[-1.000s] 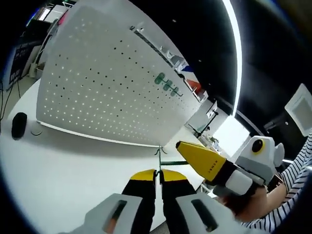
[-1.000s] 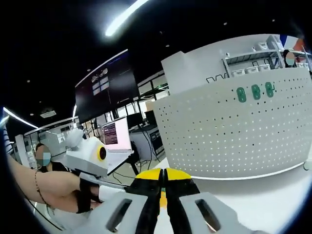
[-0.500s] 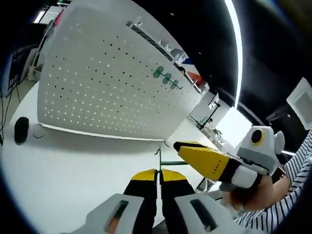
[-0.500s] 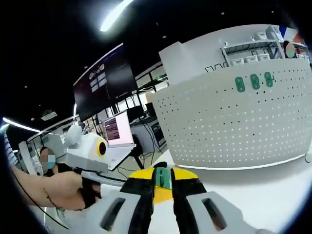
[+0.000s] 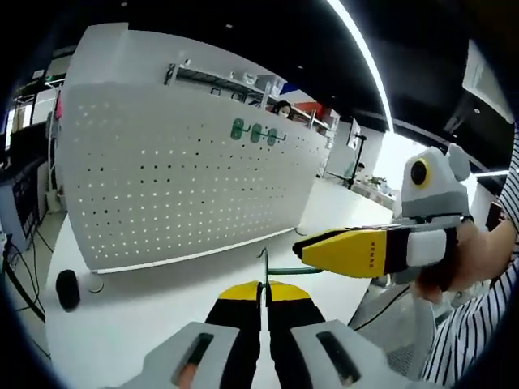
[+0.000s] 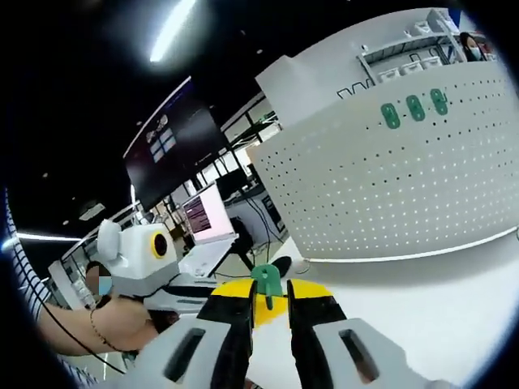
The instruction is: Insert the hook assembly into the mounting plate slot until the hook locks in place.
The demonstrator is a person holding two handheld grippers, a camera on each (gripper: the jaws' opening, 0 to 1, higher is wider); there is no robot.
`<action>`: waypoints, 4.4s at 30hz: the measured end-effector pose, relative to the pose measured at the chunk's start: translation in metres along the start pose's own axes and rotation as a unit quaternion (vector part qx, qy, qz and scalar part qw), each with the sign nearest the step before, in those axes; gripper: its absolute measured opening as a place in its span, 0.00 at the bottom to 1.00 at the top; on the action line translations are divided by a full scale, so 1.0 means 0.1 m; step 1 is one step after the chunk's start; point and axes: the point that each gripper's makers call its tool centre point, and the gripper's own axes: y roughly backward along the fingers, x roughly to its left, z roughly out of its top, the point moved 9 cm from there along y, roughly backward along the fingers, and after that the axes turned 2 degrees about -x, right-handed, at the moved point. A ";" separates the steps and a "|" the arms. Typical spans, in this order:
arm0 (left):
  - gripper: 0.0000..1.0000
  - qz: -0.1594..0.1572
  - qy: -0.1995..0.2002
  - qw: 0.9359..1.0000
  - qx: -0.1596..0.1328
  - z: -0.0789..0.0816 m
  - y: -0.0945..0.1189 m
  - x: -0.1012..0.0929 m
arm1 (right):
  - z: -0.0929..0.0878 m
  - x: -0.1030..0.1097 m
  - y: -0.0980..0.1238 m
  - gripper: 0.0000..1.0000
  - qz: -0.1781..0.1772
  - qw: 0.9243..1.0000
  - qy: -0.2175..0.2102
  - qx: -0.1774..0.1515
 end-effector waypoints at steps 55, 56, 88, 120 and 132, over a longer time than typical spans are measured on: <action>0.57 -0.016 0.002 1.000 0.012 -0.29 0.12 -0.10 | -0.03 -0.35 0.27 0.00 0.004 0.994 0.110 0.021; 0.57 -0.019 0.003 1.000 0.010 -0.28 0.12 -0.10 | -0.02 -0.37 0.28 0.00 -0.002 0.993 0.115 0.019; 0.90 0.009 0.007 1.000 0.000 -0.29 0.15 -0.09 | 0.27 -0.78 0.38 0.00 -0.115 0.984 0.122 -0.058; 1.00 0.024 -0.006 1.000 0.008 -0.34 0.12 -0.01 | 0.59 -1.15 0.12 0.00 -0.181 0.969 0.128 -0.105; 0.99 0.028 -0.003 0.999 0.019 -0.36 0.11 0.05 | 0.73 -1.31 0.05 0.00 -0.204 0.959 0.133 -0.148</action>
